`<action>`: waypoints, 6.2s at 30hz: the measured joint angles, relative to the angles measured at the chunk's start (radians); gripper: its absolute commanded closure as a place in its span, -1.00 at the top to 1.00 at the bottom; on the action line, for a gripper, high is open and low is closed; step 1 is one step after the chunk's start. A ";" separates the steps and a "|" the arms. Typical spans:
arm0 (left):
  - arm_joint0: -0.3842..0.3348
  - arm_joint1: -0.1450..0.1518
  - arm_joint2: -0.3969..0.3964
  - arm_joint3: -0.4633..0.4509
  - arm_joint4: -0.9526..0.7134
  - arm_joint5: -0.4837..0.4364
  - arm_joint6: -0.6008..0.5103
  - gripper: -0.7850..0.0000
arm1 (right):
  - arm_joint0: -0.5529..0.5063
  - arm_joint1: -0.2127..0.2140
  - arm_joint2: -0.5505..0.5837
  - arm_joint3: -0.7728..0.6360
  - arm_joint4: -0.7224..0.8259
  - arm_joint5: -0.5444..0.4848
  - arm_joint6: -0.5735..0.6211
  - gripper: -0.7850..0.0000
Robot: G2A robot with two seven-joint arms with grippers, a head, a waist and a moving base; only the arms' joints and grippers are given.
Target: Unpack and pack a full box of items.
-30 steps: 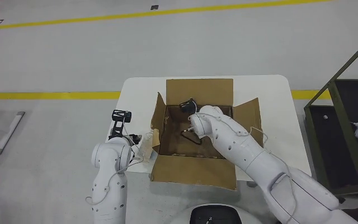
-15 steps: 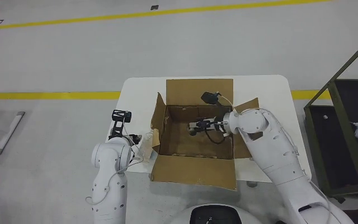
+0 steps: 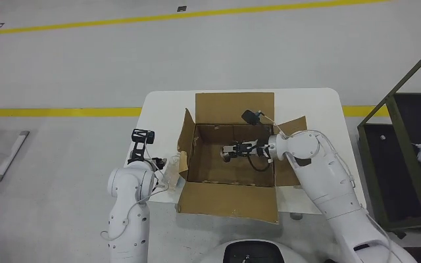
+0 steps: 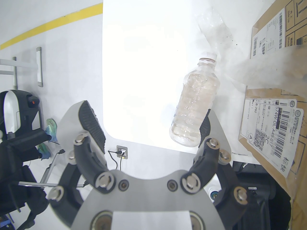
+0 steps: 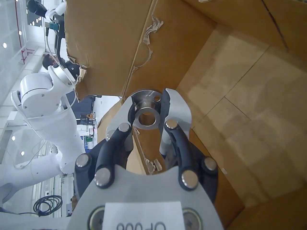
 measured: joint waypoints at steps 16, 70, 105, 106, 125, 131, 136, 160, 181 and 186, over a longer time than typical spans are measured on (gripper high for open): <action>0.000 0.000 0.000 0.000 0.000 0.000 0.000 1.00 | -0.213 0.101 0.404 -0.559 -0.228 0.128 -0.132 -1.00; 0.000 0.000 0.000 0.000 0.000 0.000 0.000 1.00 | -0.235 0.173 0.227 -0.207 -0.911 0.437 0.120 -0.36; 0.000 0.000 0.000 0.000 0.000 0.000 0.000 1.00 | -0.633 0.185 0.358 -0.829 -0.382 0.171 -0.393 0.29; 0.000 0.000 0.000 0.000 0.000 0.000 0.000 1.00 | -0.625 0.187 0.364 -0.808 -0.341 0.146 -0.375 0.51; 0.000 0.000 0.000 0.000 0.000 0.000 0.000 1.00 | -0.577 0.225 0.479 -0.712 -0.005 0.059 -0.254 0.06; 0.000 0.000 0.000 0.000 0.000 0.000 0.000 1.00 | -0.572 0.234 0.428 -0.717 -0.020 0.053 -0.222 -0.29; 0.000 0.000 0.000 0.000 0.000 0.000 0.000 1.00 | -0.535 0.239 0.359 -0.661 -0.025 0.053 -0.216 -1.00; 0.000 0.000 0.000 0.000 0.000 0.000 0.000 1.00 | -0.395 0.254 0.335 -0.433 0.157 0.052 -0.442 -1.00; 0.000 0.000 0.000 0.000 0.000 0.000 0.000 1.00 | -0.503 0.260 0.314 -0.462 0.206 0.138 -0.596 -0.12; 0.000 0.000 0.000 0.000 0.000 0.000 0.000 1.00 | -0.510 0.267 0.324 -0.488 0.185 0.133 -0.591 1.00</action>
